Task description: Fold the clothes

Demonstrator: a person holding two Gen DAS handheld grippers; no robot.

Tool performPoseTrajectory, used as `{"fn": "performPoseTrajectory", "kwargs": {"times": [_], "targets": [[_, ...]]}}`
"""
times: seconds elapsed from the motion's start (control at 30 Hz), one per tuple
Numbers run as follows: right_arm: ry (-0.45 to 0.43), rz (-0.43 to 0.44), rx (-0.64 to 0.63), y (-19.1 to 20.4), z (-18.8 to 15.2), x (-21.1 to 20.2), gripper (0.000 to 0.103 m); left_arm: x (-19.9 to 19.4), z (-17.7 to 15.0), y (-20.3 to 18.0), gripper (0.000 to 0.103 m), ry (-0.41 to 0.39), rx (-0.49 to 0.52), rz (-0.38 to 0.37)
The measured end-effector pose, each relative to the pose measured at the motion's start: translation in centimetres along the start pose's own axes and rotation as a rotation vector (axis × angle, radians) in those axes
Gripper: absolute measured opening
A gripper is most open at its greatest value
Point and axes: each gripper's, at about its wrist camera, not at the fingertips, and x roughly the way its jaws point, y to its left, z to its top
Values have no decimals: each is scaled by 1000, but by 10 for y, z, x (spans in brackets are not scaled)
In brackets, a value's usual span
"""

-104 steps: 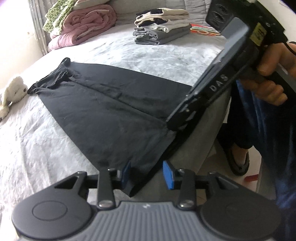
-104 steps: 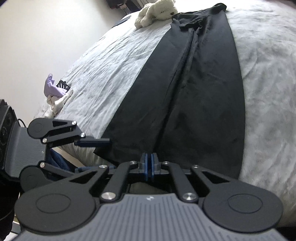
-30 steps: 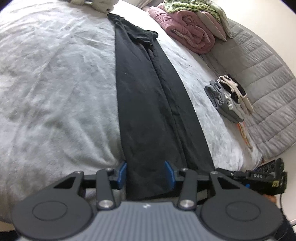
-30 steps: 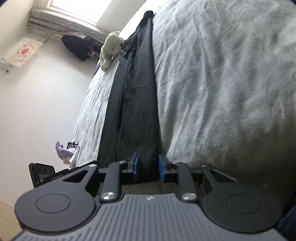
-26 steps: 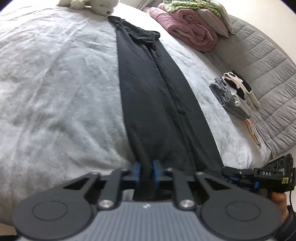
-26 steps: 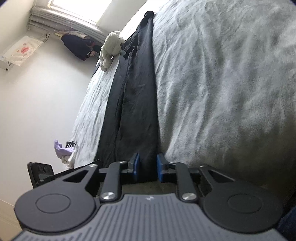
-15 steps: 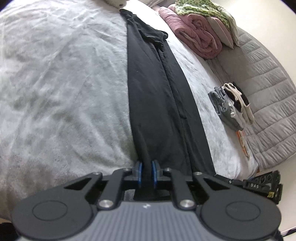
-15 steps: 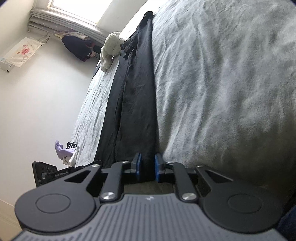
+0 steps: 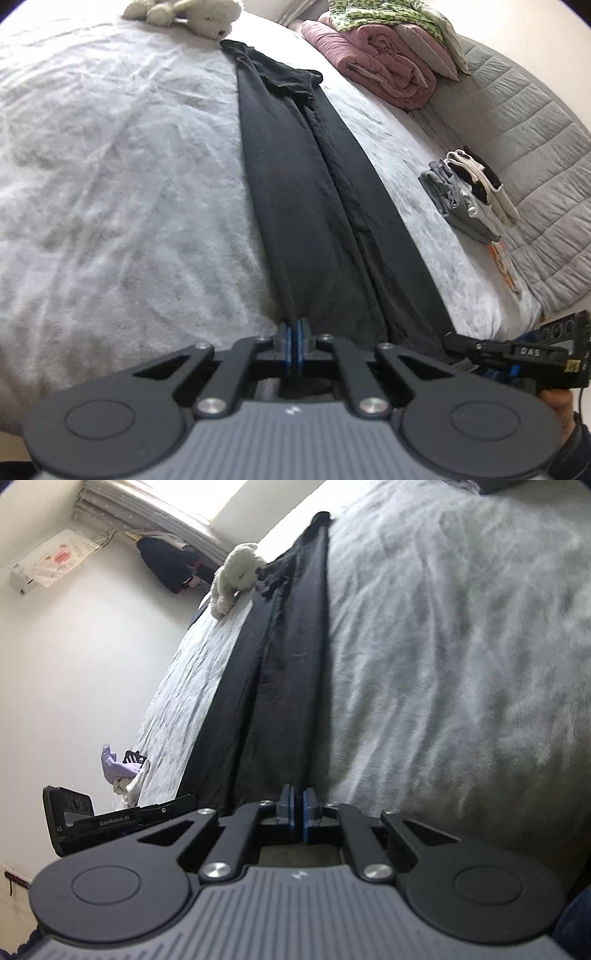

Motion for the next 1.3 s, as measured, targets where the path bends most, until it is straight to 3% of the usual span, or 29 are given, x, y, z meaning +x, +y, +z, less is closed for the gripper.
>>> {"fn": "performPoseTrajectory", "kwargs": {"times": [0.6, 0.93, 1.3], "targets": [[44, -2, 7, 15, -14, -33, 5, -33, -27, -41, 2, 29, 86, 61], [51, -4, -9, 18, -27, -51, 5, -37, -49, -55, 2, 50, 143, 94], [52, -10, -23, 20, -27, -49, 6, -35, -50, -58, 2, 60, 146, 113]]}}
